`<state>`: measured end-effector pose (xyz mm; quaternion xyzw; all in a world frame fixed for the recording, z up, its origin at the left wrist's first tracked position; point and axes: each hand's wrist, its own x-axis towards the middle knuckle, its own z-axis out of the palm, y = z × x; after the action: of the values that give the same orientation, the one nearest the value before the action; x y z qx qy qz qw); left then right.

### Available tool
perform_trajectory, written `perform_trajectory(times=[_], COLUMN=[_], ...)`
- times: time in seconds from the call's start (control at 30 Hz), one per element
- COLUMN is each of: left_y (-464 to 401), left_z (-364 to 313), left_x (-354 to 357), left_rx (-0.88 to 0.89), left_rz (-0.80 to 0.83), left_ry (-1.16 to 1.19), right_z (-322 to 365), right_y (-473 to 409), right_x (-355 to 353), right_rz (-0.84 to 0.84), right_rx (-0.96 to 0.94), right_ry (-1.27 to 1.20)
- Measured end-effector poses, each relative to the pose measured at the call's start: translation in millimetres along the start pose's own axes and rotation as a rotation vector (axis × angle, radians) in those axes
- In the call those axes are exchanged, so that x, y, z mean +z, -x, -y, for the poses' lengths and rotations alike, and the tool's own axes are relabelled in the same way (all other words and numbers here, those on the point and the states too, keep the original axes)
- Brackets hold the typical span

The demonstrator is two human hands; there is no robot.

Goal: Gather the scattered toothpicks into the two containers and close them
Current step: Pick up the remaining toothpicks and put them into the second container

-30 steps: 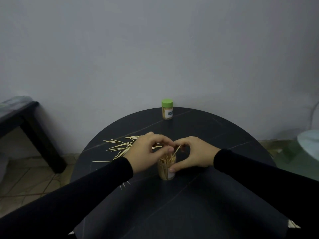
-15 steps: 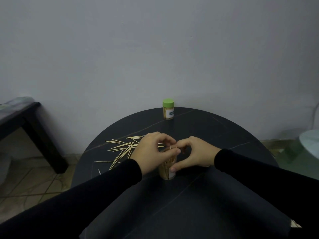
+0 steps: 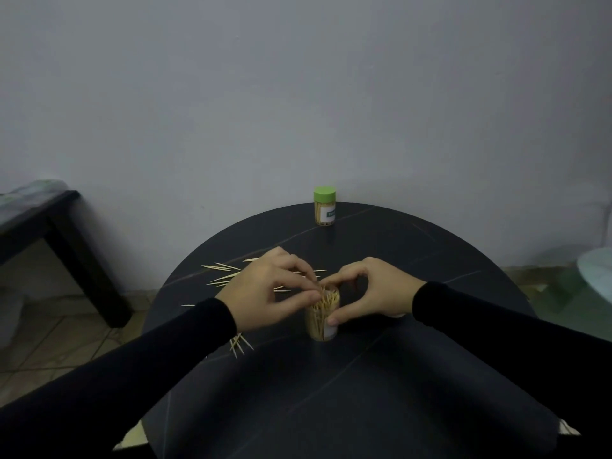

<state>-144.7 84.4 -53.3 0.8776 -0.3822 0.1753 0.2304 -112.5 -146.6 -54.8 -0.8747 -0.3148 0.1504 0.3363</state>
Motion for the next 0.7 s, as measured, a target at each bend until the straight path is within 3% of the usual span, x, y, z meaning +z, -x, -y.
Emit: perform_trajectory(times=[0.13, 0.33, 0.53, 0.7], left_y=[10.9, 19.3, 11.3, 13.9], left_z=[1.6, -4.5, -7.8, -2.2], left_x=[-4.9, 2.5, 6.8, 4.3], left_rx=[-0.107, -0.085, -0.059, -0.135], left_rz=[-0.034, 0.245, 0.182, 0.100], left_ry=[-0.046, -0.168, -0.216, -0.014], right_z=[-0.8, -2.3, 0.3, 3.5], right_y=[-2.3, -6.8, -10.0, -10.0], right_x=[-2.4, -2.9, -4.1, -17.1], right_rz=[-0.007, -0.027, -0.022, 0.069], right_rx=[0.007, -0.009, -0.029, 0.029], right_ry=[0.023, 0.059, 0.122, 0.492])
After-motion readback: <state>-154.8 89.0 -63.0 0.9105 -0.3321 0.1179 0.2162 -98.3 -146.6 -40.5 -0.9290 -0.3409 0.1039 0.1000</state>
